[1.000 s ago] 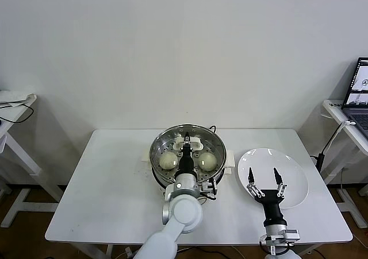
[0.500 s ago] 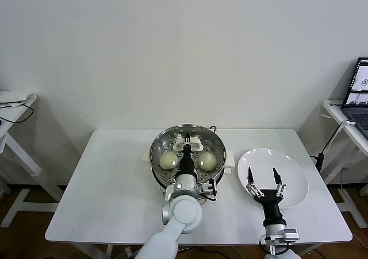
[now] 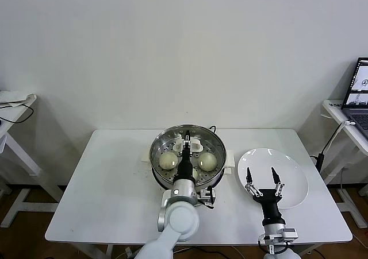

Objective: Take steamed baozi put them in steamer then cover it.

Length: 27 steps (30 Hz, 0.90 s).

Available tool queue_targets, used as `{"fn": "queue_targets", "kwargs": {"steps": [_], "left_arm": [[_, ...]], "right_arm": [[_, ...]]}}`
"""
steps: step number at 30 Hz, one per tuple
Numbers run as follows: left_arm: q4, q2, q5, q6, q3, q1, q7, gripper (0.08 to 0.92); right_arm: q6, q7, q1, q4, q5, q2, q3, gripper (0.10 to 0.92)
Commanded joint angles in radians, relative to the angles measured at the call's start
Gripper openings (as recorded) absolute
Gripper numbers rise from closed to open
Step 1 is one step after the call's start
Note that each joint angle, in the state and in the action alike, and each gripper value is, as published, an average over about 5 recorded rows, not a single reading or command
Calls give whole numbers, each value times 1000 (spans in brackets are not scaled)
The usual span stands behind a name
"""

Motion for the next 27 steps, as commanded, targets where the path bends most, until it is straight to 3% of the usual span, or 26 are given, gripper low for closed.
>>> {"fn": "queue_targets", "kwargs": {"steps": [1, 8, 13, 18, 22, 27], "left_arm": [[-150, 82, -21, 9, 16, 72, 0, 583], [-276, 128, -57, 15, 9, 127, -11, 775], [-456, 185, -208, 5, -85, 204, -50, 821], [-577, 229, -628, -81, -303, 384, -216, 823], [-590, 208, -993, -202, -502, 494, -307, 823], [-494, 120, -1238, -337, -702, 517, -293, 823]], "right_arm": [[1, -1, 5, -7, 1, -2, -7, 823], [3, -1, 10, -13, 3, -7, -12, 823], [0, 0, 11, -9, 6, -19, -10, 823], [-38, 0, 8, 27, 12, -30, 2, 823], [-94, 0, -2, 80, 15, -37, 10, 823], [-139, 4, -9, 144, 23, -38, 21, 823]]}}
